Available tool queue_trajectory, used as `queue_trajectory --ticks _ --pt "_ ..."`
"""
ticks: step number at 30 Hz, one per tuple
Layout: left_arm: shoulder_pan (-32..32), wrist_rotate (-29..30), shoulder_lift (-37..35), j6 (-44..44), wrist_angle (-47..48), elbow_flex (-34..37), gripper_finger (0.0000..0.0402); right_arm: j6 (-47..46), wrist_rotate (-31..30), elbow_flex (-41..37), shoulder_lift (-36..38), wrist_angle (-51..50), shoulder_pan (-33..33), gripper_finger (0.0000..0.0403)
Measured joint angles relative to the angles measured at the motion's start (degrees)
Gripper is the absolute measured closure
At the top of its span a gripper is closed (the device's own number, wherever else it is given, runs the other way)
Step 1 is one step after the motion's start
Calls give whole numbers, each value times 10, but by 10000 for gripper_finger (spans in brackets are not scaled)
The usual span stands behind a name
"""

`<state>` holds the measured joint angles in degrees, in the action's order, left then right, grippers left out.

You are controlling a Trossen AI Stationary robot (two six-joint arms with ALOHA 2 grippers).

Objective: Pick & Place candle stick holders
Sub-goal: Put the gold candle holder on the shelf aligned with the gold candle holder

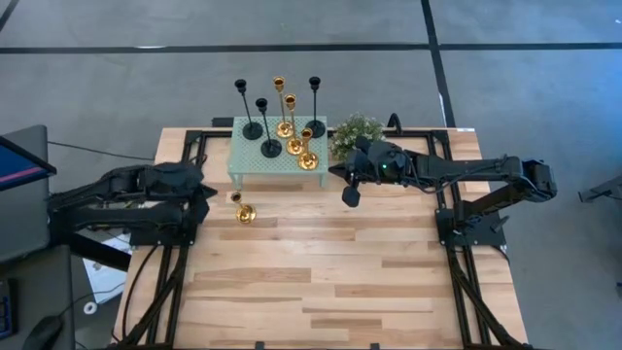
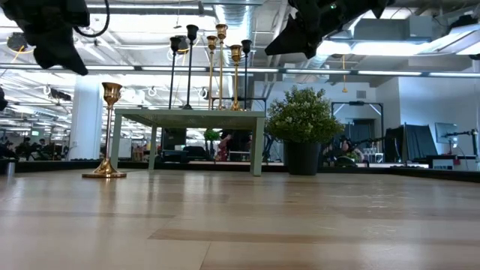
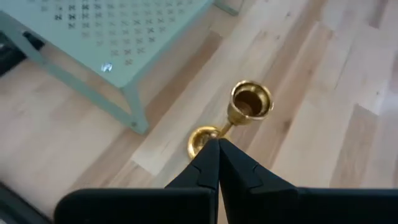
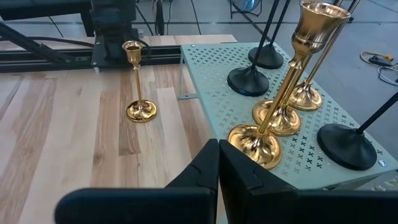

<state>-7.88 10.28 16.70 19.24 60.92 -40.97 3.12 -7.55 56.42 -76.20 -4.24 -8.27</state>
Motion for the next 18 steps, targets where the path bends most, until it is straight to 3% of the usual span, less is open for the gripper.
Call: queue_trajectory --ticks 9,13,18 --pt "0 -36 17 -9 4 -1 399 -2 0 0 0 5 0 403" --pt "0 -71 44 -38 4 -1 399 -2 0 0 0 5 0 403" --pt "0 -74 90 -49 4 -1 391 -1 0 0 0 4 0 403"
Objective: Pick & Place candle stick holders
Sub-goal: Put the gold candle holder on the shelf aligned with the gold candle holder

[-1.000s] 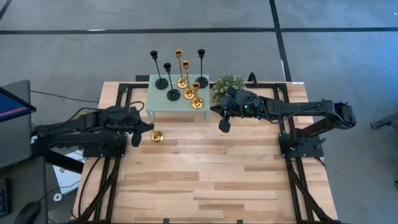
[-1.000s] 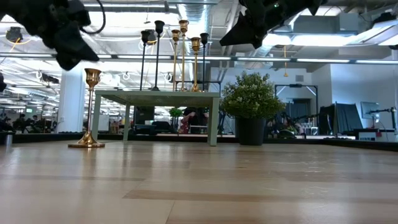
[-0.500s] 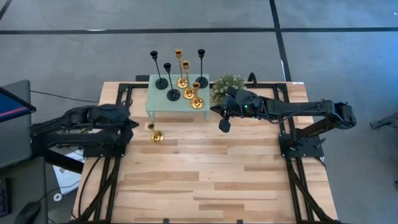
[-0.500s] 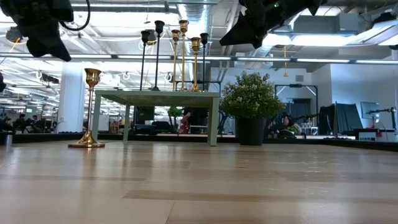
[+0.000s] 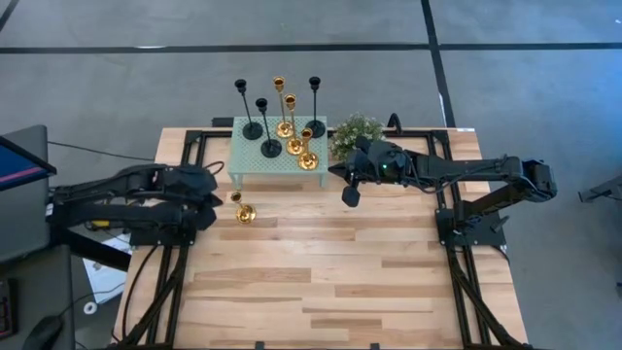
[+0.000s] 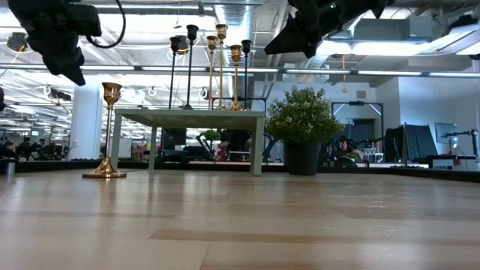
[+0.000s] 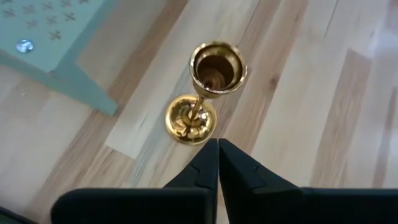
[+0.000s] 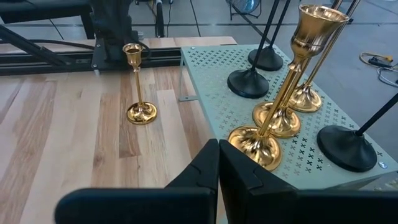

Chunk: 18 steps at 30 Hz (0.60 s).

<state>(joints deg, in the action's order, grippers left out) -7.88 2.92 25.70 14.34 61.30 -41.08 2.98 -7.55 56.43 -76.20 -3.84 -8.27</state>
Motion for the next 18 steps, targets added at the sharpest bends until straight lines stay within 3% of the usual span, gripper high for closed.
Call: queue_trajectory --ticks 9,18 --pt "0 0 72 -20 -1 0 334 3 0 0 0 -5 0 403" --pt "0 2 77 -19 -4 0 274 4 0 0 0 -6 0 403"
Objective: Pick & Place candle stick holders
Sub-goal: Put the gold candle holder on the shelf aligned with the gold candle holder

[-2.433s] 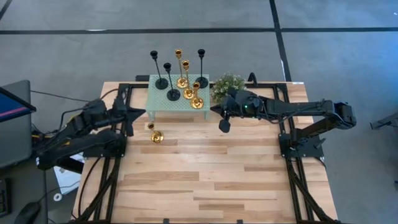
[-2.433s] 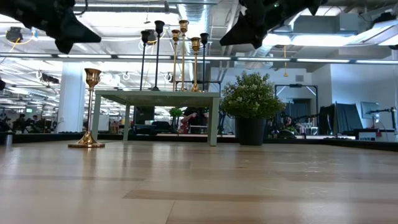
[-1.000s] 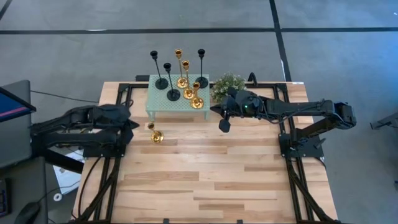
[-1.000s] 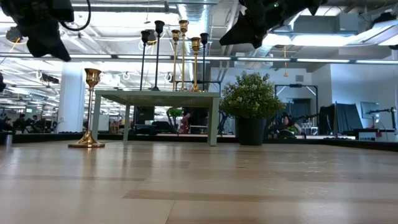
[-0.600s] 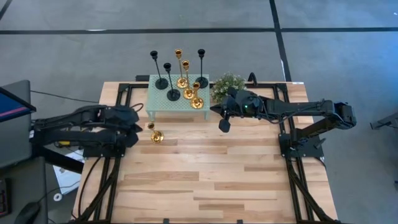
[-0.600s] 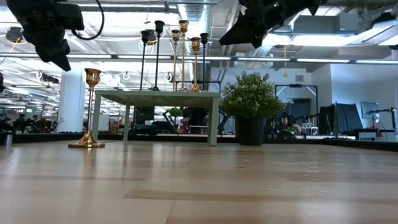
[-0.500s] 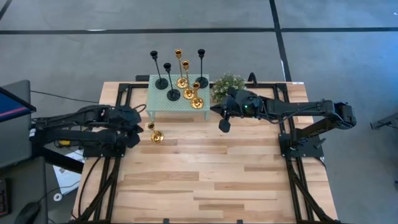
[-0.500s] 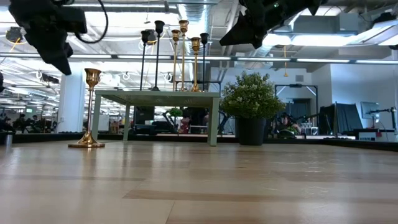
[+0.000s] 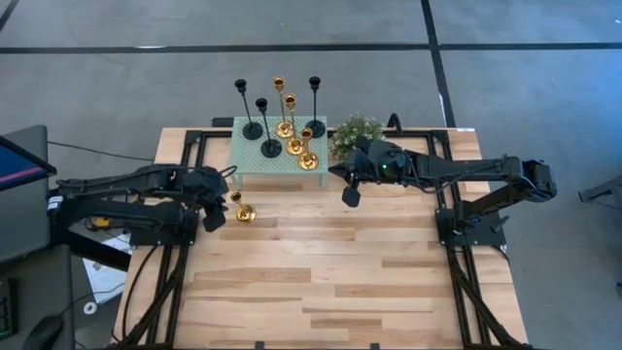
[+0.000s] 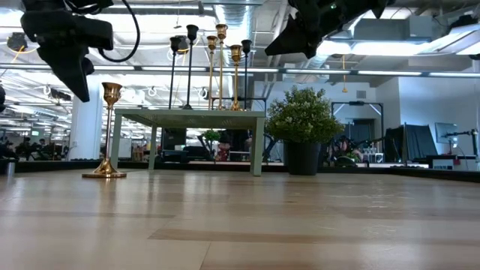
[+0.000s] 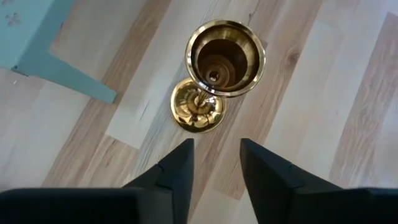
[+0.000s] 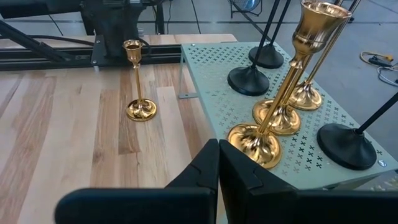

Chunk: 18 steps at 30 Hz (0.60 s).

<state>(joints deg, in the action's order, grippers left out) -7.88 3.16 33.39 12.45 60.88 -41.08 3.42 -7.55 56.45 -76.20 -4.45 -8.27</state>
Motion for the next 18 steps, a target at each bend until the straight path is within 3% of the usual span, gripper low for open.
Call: queue_trajectory --ticks 9,18 --pt "0 11 6 3 -3 0 218 2 0 0 0 0 0 403" --pt "0 11 38 3 -5 0 221 16 0 0 0 -3 -1 403"
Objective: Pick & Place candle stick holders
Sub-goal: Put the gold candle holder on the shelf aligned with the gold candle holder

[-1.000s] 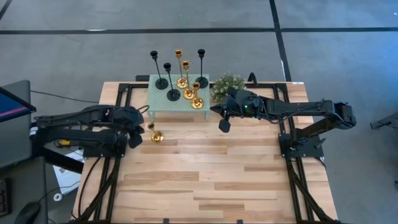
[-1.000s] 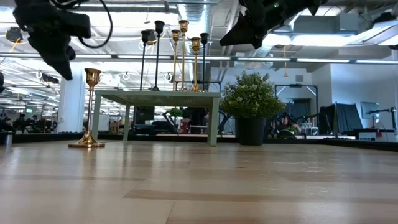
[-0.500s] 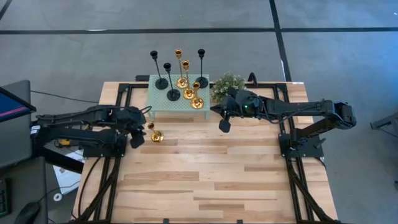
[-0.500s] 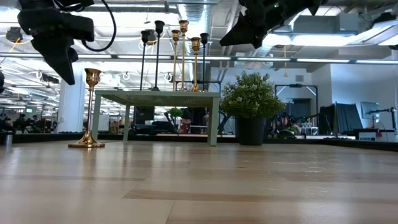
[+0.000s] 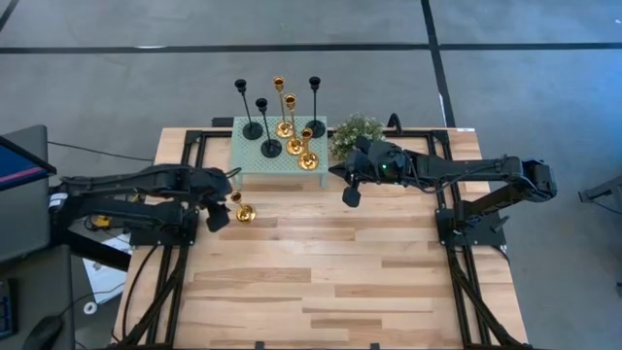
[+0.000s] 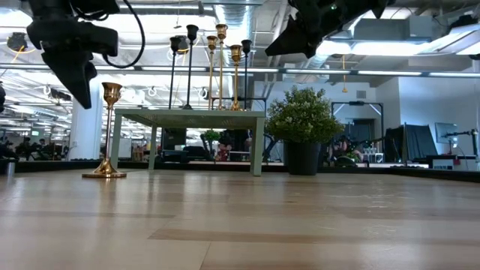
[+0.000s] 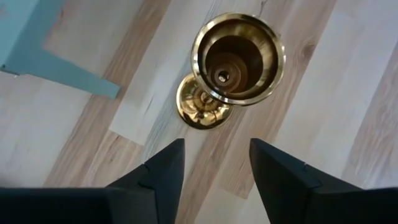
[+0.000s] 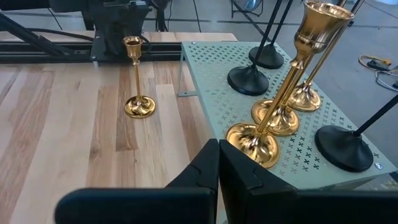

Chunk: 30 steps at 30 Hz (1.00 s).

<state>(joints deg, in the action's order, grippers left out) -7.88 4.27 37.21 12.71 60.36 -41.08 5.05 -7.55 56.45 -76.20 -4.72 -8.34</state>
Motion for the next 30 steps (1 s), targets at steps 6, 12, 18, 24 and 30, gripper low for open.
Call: queue_trajectory --ticks 6,12,18,24,30 --pt "0 0 20 0 0 0 230 0 0 0 0 -8 0 403" --pt "0 0 19 0 0 0 236 0 0 0 0 -13 0 403" --pt "0 0 19 2 0 0 238 9 0 0 0 -13 0 403" --pt "0 0 19 -6 0 -22 240 14 0 0 0 -9 0 403" --pt "0 0 15 -61 -30 -66 249 11 0 0 0 -25 1 403"
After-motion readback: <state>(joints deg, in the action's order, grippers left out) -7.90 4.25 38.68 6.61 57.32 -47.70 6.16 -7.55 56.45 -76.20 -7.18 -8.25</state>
